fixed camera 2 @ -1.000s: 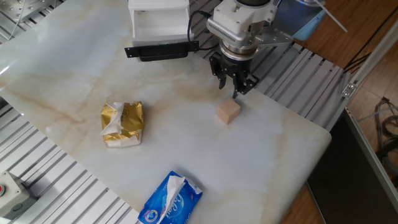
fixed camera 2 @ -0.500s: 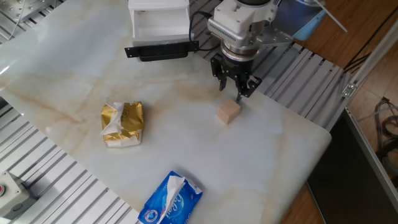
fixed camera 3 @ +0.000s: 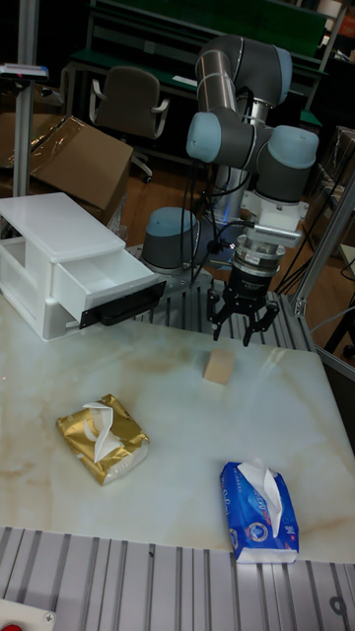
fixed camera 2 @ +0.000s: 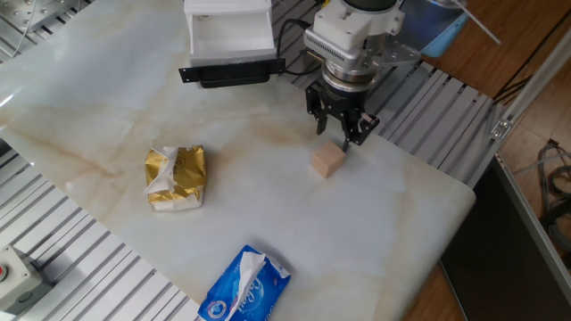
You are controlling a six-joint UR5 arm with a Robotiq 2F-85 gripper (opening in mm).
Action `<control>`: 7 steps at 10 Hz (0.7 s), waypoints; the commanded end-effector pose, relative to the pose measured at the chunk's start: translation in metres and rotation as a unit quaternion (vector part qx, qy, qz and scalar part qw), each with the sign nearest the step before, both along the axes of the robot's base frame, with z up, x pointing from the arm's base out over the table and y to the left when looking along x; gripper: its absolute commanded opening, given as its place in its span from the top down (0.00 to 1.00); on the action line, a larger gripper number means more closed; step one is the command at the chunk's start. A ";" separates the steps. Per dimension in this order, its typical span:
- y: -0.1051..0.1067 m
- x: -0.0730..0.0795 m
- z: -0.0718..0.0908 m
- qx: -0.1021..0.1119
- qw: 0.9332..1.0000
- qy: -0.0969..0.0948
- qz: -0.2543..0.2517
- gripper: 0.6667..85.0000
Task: Put things in the drawer
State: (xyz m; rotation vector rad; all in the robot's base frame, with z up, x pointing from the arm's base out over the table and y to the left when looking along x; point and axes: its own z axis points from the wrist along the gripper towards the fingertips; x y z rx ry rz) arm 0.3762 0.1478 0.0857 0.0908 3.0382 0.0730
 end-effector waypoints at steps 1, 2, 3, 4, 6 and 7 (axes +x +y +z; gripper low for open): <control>0.007 0.004 0.000 0.011 1.000 -0.007 -0.011 0.33; 0.007 0.005 -0.001 0.010 1.000 -0.010 -0.015 0.33; 0.008 0.006 -0.002 0.010 1.000 -0.014 -0.016 0.33; 0.009 0.007 -0.002 0.012 1.000 -0.015 -0.019 0.33; 0.004 0.010 -0.005 0.006 1.000 -0.019 -0.024 0.34; 0.002 0.009 -0.006 0.002 1.000 -0.019 -0.024 0.34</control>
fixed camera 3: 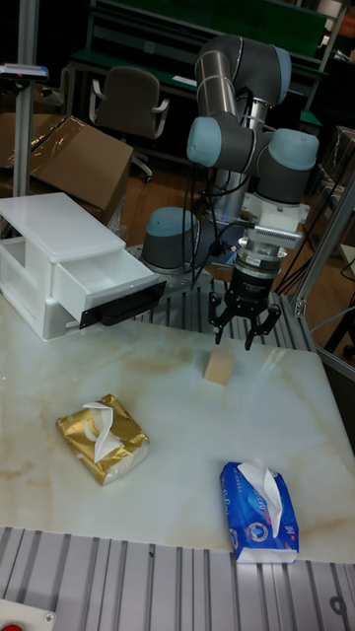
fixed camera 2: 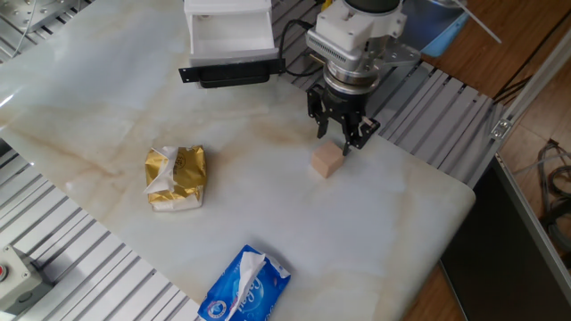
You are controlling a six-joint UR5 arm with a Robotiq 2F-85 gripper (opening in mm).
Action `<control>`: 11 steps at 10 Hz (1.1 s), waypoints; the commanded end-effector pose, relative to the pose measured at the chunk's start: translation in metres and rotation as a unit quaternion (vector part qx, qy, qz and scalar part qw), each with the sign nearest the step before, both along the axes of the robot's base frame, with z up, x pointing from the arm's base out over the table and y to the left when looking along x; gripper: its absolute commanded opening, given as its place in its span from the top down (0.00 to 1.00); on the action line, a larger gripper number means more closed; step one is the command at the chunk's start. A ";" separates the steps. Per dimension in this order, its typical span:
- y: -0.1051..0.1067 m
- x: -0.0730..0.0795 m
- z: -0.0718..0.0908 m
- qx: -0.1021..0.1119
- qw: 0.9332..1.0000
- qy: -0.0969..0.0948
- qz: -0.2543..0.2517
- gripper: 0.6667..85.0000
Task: Put things in the drawer
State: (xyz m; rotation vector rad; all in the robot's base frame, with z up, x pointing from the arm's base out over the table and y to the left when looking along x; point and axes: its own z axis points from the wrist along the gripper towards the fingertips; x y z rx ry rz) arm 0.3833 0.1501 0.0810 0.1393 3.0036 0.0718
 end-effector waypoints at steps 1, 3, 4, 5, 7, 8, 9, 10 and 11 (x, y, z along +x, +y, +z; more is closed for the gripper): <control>-0.002 0.001 -0.001 -0.001 1.000 -0.002 -0.007 0.34; 0.000 0.003 0.000 0.004 1.000 -0.005 -0.006 0.34; 0.001 0.003 0.001 0.005 1.000 -0.005 -0.009 0.34; 0.000 0.005 0.001 0.005 1.000 -0.009 -0.011 0.34; 0.003 0.007 0.002 0.011 1.000 -0.014 -0.015 0.34; 0.002 0.007 0.002 0.010 1.000 -0.013 -0.017 0.34; 0.000 0.006 0.001 0.007 1.000 -0.012 -0.016 0.34; 0.000 0.006 -0.001 0.010 1.000 -0.014 -0.017 0.34; -0.005 0.007 -0.004 0.009 1.000 -0.018 -0.014 0.34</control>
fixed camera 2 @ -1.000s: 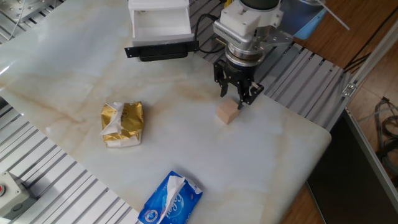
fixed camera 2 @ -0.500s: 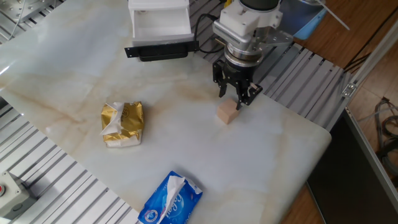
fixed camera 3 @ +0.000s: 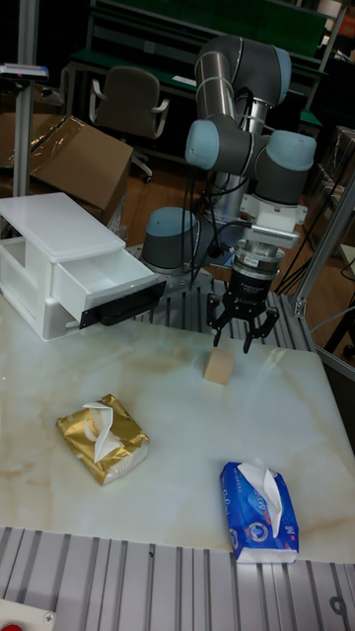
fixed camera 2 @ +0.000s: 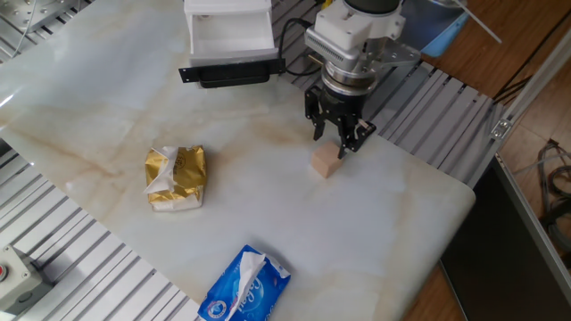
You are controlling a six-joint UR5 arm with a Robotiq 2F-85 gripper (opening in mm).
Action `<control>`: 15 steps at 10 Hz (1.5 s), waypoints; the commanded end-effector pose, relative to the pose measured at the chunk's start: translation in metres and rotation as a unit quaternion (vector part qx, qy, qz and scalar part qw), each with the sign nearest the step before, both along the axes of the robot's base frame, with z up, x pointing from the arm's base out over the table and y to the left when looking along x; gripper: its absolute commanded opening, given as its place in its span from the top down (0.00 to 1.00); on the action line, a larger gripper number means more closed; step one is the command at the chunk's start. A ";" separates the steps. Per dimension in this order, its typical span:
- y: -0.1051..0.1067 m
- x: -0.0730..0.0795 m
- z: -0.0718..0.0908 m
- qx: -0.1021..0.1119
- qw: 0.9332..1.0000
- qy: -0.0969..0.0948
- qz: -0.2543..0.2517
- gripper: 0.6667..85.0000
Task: Put things in the drawer
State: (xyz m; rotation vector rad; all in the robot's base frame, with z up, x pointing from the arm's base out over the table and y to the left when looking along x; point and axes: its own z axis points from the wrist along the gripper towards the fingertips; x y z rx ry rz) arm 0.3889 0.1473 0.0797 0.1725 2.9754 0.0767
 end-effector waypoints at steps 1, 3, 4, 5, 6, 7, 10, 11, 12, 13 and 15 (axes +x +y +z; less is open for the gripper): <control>-0.008 0.001 -0.005 0.006 1.000 -0.009 -0.002 0.34; -0.008 -0.002 -0.011 0.007 1.000 -0.014 -0.008 0.34; -0.009 -0.001 -0.013 0.009 1.000 -0.018 -0.009 0.34; -0.008 -0.002 -0.016 0.012 1.000 -0.018 -0.009 0.34; -0.007 -0.003 -0.020 0.009 1.000 -0.019 -0.009 0.34; -0.006 -0.003 -0.022 0.009 1.000 -0.021 -0.009 0.34; -0.002 -0.004 -0.029 0.010 1.000 -0.024 -0.011 0.33; -0.002 -0.004 -0.030 0.010 1.000 -0.025 -0.011 0.33; -0.002 -0.004 -0.031 0.010 1.000 -0.025 -0.011 0.33; -0.001 -0.004 -0.033 0.010 1.000 -0.027 -0.011 0.33; -0.001 -0.005 -0.035 0.007 1.000 -0.027 -0.011 0.33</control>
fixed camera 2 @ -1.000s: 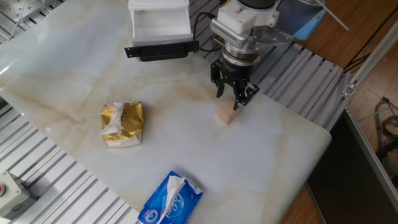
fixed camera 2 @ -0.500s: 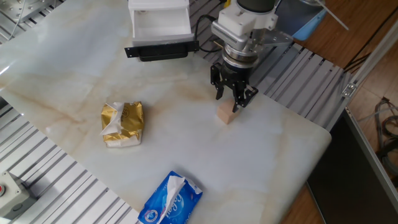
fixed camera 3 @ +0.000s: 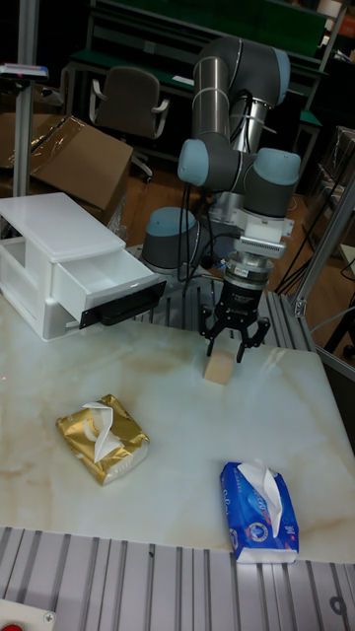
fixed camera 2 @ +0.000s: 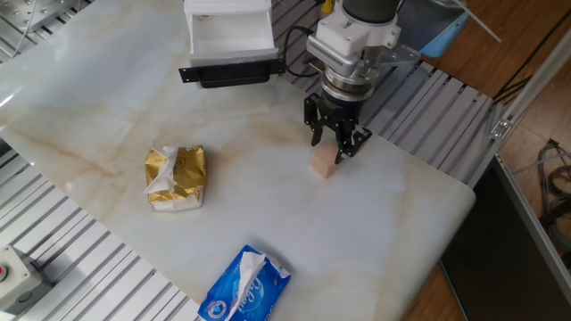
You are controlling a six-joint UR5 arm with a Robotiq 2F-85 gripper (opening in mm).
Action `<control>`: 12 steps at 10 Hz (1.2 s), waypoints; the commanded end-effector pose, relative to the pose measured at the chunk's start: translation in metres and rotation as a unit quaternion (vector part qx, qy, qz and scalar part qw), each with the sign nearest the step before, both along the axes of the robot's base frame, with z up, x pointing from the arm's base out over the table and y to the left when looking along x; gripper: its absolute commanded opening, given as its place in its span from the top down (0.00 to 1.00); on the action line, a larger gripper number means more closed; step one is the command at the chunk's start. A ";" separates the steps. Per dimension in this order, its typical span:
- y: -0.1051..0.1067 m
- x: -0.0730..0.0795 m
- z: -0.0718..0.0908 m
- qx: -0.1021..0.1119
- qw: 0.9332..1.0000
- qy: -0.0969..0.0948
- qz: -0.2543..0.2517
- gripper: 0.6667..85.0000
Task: Put things in the drawer
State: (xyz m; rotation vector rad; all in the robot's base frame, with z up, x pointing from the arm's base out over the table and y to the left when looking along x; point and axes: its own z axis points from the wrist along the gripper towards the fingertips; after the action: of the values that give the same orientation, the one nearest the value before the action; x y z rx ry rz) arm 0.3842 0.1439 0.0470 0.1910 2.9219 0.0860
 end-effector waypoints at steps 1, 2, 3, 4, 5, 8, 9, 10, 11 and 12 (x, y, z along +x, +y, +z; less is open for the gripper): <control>0.003 0.000 -0.003 0.003 1.000 -0.002 -0.003 0.33; 0.002 0.000 -0.004 0.002 1.000 -0.004 -0.003 0.33; 0.002 0.000 -0.007 0.001 1.000 -0.005 -0.002 0.33; 0.001 0.000 -0.008 0.000 1.000 -0.005 -0.001 0.33; 0.001 0.000 -0.009 0.000 1.000 -0.005 -0.001 0.33; 0.000 0.001 -0.012 0.000 1.000 -0.008 0.000 0.33; 0.000 0.001 -0.014 0.000 1.000 -0.009 0.001 0.33; 0.000 0.001 -0.014 -0.001 1.000 -0.010 0.001 0.33; 0.000 0.002 -0.014 -0.001 1.000 -0.011 0.001 0.34; -0.001 0.002 -0.013 -0.002 1.000 -0.012 -0.001 0.36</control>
State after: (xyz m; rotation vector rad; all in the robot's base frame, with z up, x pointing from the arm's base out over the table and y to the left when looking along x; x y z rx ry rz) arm 0.3852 0.1420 0.0333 0.1769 2.9028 0.0697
